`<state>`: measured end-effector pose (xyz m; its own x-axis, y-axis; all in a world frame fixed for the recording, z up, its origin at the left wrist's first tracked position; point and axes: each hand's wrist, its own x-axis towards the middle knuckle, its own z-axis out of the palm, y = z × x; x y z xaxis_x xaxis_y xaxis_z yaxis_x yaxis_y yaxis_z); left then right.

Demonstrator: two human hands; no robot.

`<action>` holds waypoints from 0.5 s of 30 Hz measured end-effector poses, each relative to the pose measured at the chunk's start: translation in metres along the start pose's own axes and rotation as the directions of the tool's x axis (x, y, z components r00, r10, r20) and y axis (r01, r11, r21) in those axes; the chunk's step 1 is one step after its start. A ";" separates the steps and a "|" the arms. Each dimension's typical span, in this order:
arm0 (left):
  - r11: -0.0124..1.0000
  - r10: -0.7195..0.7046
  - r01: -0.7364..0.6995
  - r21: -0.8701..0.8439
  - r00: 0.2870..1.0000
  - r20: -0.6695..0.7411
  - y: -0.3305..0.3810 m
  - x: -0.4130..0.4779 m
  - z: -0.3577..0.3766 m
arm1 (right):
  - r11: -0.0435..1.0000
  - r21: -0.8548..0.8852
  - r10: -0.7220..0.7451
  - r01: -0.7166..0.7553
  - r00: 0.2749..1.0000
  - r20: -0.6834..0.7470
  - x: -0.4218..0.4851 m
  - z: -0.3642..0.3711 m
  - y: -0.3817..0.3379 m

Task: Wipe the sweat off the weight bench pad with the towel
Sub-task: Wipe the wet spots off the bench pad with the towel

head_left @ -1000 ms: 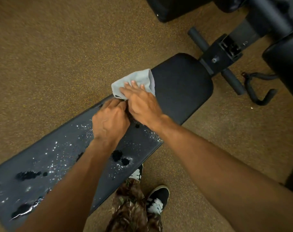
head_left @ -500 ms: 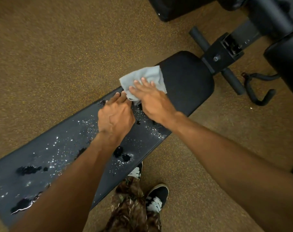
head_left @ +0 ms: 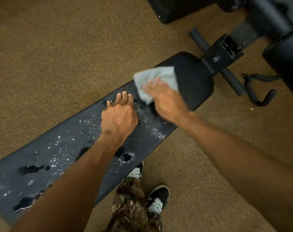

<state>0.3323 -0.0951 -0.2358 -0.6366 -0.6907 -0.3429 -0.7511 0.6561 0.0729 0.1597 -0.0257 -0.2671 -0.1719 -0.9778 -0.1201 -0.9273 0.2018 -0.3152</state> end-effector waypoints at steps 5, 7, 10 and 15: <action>0.999 0.024 -0.024 -0.028 1.000 -0.001 -0.009 0.000 0.004 | 0.993 -0.087 -0.078 0.082 0.996 0.051 -0.035 -0.014 0.029; 0.999 -0.003 0.003 -0.036 1.000 0.014 -0.009 0.002 -0.001 | 0.991 -0.101 0.095 -0.091 0.995 0.029 -0.031 -0.032 0.074; 1.000 -0.018 0.019 -0.024 0.999 0.029 -0.007 -0.001 -0.005 | 0.935 -0.114 0.334 -0.335 0.942 -0.027 -0.035 -0.049 0.103; 1.000 -0.015 0.015 -0.011 1.000 0.003 -0.003 -0.002 -0.008 | 0.989 0.003 0.150 -0.151 0.983 -0.104 -0.057 0.011 0.019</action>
<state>0.3351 -0.0982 -0.2277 -0.6249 -0.6996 -0.3465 -0.7624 0.6423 0.0782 0.1554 0.0341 -0.2763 -0.3430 -0.9369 -0.0674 -0.8897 0.3471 -0.2966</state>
